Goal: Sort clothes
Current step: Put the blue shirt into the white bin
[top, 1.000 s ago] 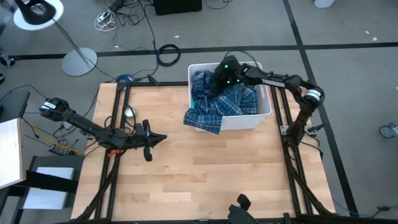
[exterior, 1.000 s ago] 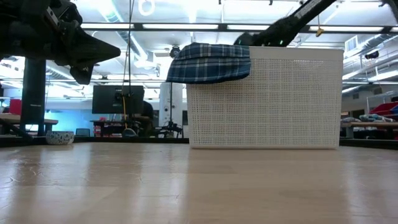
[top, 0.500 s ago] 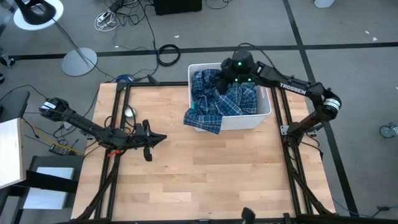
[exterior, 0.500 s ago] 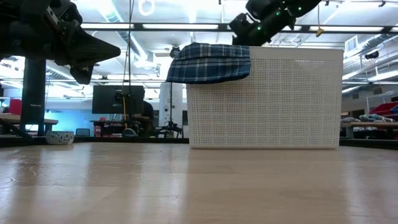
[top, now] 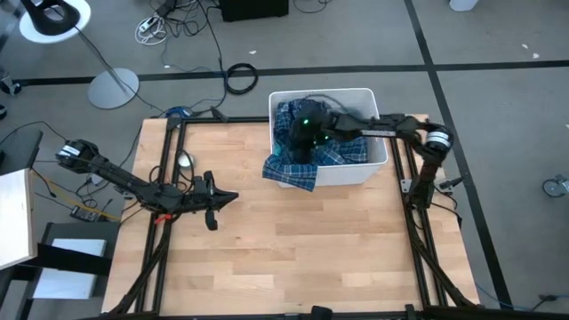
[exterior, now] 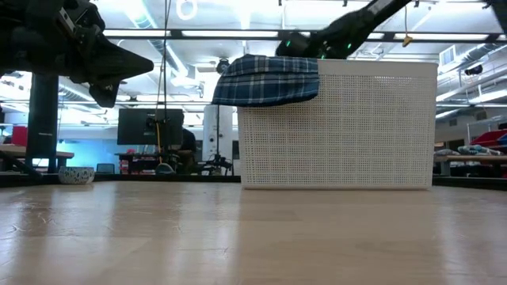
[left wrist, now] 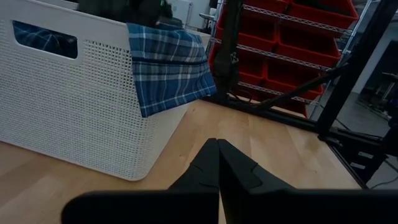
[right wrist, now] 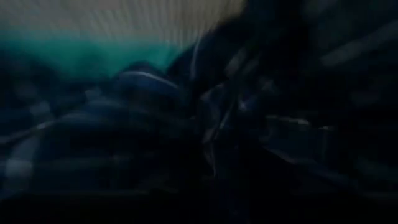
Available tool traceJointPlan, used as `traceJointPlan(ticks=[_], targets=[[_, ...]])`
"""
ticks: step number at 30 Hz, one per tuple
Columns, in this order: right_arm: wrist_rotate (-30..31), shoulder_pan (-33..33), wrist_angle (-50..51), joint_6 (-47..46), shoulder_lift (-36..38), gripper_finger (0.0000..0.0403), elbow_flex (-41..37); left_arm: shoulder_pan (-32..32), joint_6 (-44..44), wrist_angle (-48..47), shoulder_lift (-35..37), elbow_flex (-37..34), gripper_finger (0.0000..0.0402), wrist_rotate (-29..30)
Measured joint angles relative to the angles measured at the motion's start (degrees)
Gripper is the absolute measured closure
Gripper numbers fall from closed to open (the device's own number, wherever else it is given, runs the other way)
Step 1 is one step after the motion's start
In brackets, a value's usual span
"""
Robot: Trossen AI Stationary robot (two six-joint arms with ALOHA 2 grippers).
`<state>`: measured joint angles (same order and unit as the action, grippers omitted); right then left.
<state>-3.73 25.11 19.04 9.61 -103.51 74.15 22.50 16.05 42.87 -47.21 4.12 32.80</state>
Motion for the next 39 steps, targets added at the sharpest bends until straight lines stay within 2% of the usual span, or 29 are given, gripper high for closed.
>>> traceJointPlan(ticks=[5, 10, 13, 20, 30, 39], targets=[[8.3, -1.0, 1.0, 3.6, -6.8, 0.0289, 0.4, 0.0, 0.0, -0.3, 0.0, 0.0, 0.0400, 0.0], [16.9, -1.1, 1.9, 4.4, -9.4, 0.0289, 0.3, 0.0, 0.0, -0.4, 0.0, 0.0, 0.0400, 0.0], [20.3, -1.1, 2.3, 4.4, -8.3, 0.0289, 0.2, 0.0, 0.0, -0.5, 0.0, 0.0, 0.0400, 0.0], [21.5, -1.0, 3.1, 4.6, -0.1, 0.0289, -0.3, 0.0, -0.1, -0.5, 0.0, 0.0, 0.0400, 0.0], [20.2, -1.4, 2.8, 3.3, 12.3, 0.0289, -0.2, 0.0, -0.1, -0.4, 0.0, 0.0, 0.0400, 0.0], [3.4, -4.2, 6.3, -4.9, 21.8, 0.0289, -0.1, 0.0, -0.1, -0.4, 0.0, 0.0, 0.0400, 0.0]])
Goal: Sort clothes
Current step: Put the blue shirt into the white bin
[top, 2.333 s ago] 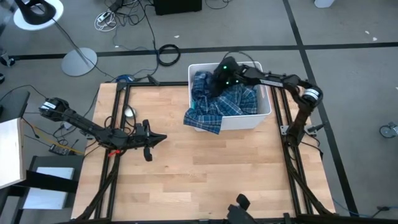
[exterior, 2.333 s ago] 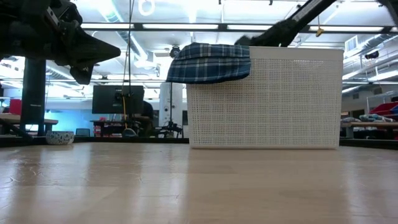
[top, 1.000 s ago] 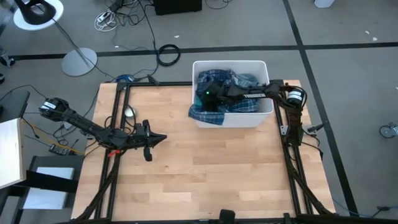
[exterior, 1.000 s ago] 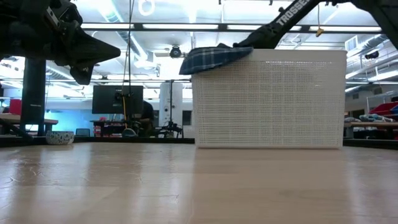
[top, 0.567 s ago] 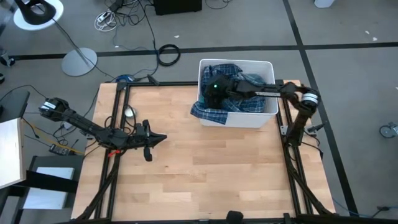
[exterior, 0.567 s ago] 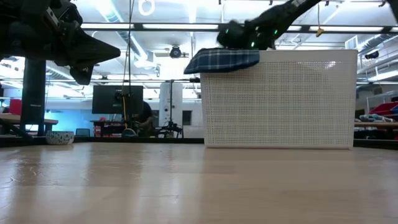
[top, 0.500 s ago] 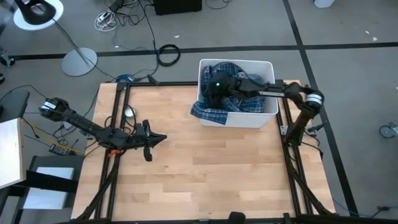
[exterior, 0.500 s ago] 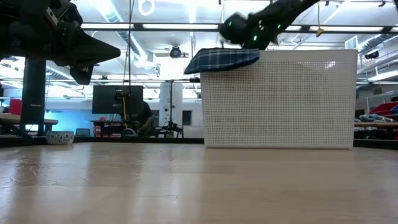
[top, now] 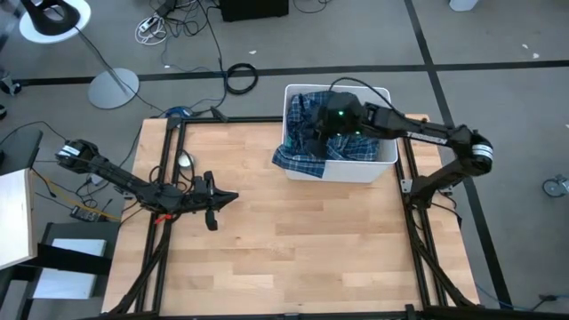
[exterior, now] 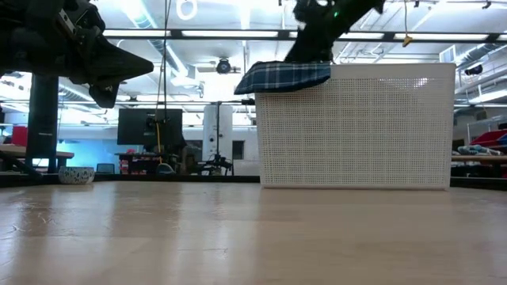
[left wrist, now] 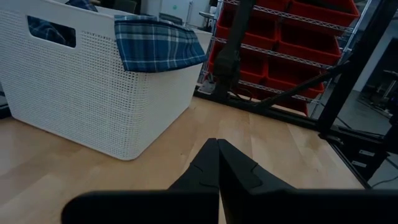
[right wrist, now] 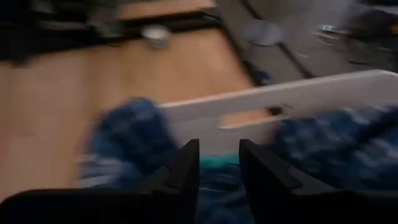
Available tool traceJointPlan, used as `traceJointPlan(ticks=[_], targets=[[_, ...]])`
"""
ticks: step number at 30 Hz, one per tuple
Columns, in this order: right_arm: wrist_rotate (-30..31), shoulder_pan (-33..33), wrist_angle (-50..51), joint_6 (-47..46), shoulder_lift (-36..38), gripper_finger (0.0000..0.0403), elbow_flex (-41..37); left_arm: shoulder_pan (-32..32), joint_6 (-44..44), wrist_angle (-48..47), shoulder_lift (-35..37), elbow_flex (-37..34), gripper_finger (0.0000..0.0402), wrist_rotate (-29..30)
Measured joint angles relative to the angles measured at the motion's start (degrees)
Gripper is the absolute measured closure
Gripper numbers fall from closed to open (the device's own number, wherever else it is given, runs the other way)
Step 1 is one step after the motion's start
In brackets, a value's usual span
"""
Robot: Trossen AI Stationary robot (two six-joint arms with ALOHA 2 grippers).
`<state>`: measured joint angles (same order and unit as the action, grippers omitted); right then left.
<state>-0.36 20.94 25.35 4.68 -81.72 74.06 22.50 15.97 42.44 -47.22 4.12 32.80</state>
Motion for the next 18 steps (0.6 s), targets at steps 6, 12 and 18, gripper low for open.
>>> traceJointPlan(ticks=[6, 12, 18], targets=[[-6.3, -3.5, 4.4, -0.1, 0.5, 0.0289, 0.1, 0.0, 0.2, 0.0, 0.0, 0.0, 0.0400, 0.0], [-6.8, -6.4, 8.3, 0.4, -0.6, 0.0289, 0.0, 0.0, 0.7, 0.0, 0.0, 0.0, 0.0400, 0.0], [-7.3, -8.3, 7.8, 0.4, -0.7, 0.0290, 0.0, 0.0, 0.8, 0.0, 0.0, 0.0, 0.0400, 0.0]])
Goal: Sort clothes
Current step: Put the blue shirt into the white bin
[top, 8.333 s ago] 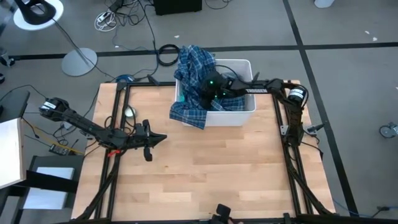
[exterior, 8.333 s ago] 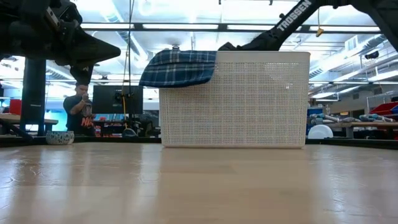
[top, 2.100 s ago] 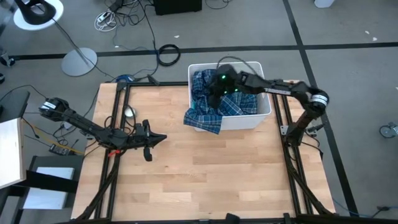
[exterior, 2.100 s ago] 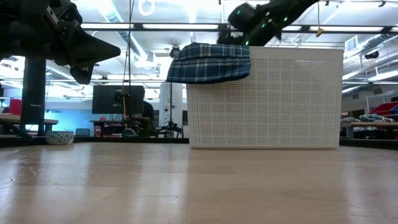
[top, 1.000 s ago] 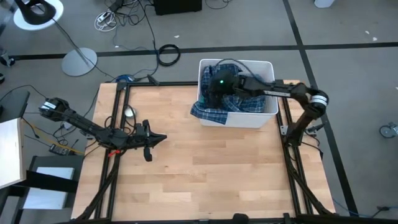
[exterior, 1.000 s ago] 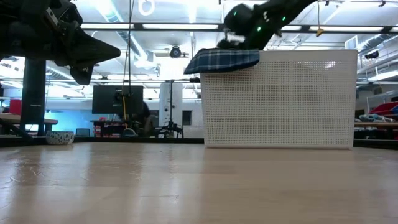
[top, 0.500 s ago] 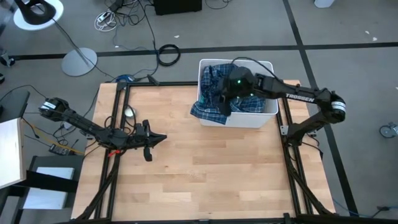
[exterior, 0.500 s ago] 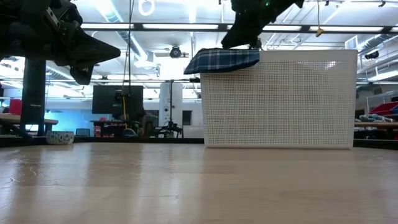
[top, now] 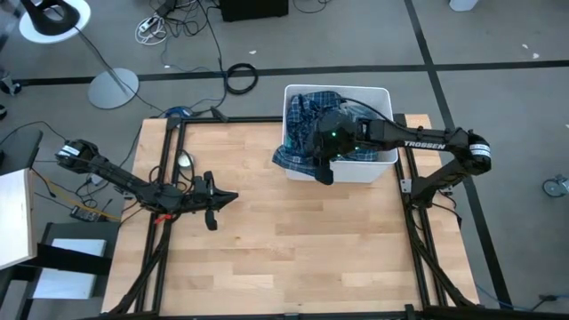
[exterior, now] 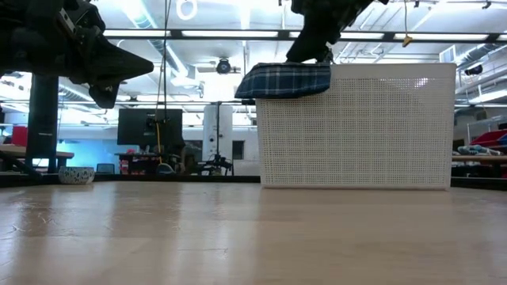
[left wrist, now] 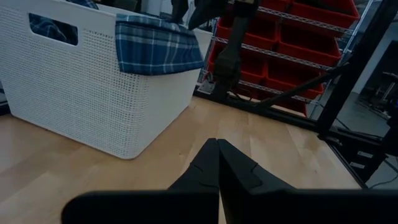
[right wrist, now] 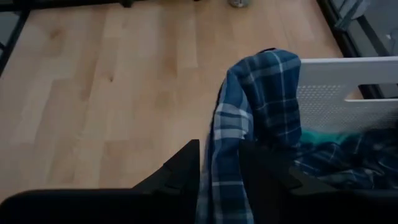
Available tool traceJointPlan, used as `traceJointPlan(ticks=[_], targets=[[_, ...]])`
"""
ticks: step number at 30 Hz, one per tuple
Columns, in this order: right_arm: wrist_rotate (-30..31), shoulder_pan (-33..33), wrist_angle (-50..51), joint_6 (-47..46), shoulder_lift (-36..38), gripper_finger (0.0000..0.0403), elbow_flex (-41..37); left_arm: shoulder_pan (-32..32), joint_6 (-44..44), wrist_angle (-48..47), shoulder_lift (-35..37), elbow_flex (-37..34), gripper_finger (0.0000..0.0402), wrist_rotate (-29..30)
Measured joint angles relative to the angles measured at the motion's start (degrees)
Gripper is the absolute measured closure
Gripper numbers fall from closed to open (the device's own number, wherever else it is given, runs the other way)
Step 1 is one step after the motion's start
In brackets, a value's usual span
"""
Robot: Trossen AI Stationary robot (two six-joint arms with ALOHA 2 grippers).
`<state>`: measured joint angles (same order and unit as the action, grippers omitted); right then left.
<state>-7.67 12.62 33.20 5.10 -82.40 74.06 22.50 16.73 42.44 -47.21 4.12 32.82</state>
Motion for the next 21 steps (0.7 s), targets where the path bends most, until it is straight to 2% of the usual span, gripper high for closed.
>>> traceJointPlan(ticks=[7, 15, 21], targets=[[0.7, -0.6, 0.4, -0.3, 0.0, 0.0302, 0.0, 0.0, 0.0, 0.5, 0.0, 0.0, 0.0400, 0.0], [2.7, -0.6, 1.1, 0.9, 0.0, 0.0394, 0.0, 0.0, 0.0, 0.4, 0.0, 0.0, 0.0400, 0.0], [4.8, -0.6, -0.1, 1.5, 0.4, 0.0399, 0.0, 0.0, 0.0, 0.3, 0.0, 0.0, 0.0400, 0.0]])
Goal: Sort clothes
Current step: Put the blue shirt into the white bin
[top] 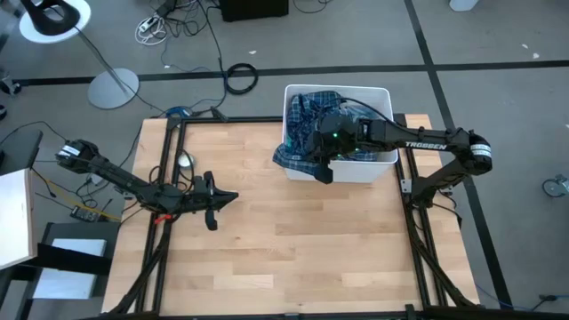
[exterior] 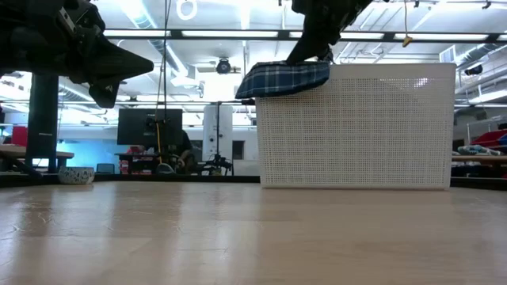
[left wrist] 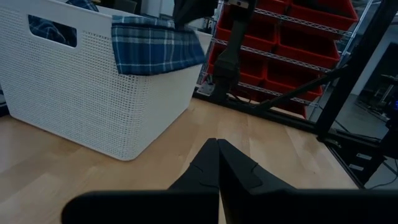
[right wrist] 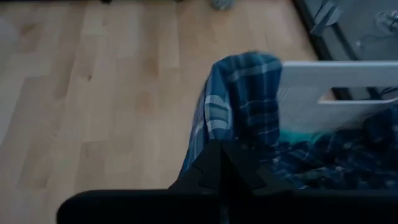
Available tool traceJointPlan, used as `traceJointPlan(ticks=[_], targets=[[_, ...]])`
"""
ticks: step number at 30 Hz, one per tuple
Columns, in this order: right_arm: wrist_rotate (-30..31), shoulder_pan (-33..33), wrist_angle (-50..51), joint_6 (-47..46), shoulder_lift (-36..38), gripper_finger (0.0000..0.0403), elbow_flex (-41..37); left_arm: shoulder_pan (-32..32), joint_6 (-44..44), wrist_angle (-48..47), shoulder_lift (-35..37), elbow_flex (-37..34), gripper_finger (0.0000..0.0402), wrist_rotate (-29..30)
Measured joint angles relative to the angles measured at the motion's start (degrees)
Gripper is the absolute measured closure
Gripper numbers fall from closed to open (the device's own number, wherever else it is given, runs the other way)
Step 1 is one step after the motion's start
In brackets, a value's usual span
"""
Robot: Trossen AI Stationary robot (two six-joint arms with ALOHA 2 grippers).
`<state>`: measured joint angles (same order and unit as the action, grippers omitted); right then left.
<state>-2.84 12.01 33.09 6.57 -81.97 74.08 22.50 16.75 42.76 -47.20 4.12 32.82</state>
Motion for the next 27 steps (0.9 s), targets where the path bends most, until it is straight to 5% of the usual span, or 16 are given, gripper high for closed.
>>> traceJointPlan(ticks=[7, 16, 20, 27], targets=[[2.6, 0.4, -2.8, 1.1, 2.5, 0.0401, 0.0, 0.0, 0.0, -0.3, 0.0, 0.0, 0.0400, 0.0], [29.0, 1.9, 1.1, 0.4, 4.8, 0.0401, 0.0, 0.0, 0.0, -0.3, 0.0, 0.0, 0.0400, 0.0], [27.6, 5.2, 6.7, -3.5, 2.4, 0.0402, 0.0, 0.0, 0.0, -0.3, 0.0, 0.0, 0.0400, 0.0], [16.3, 12.0, 5.7, -5.2, -5.1, 0.0398, -2.0, 0.0, 0.0, -0.2, 0.0, 0.0, 0.0400, 0.0]])
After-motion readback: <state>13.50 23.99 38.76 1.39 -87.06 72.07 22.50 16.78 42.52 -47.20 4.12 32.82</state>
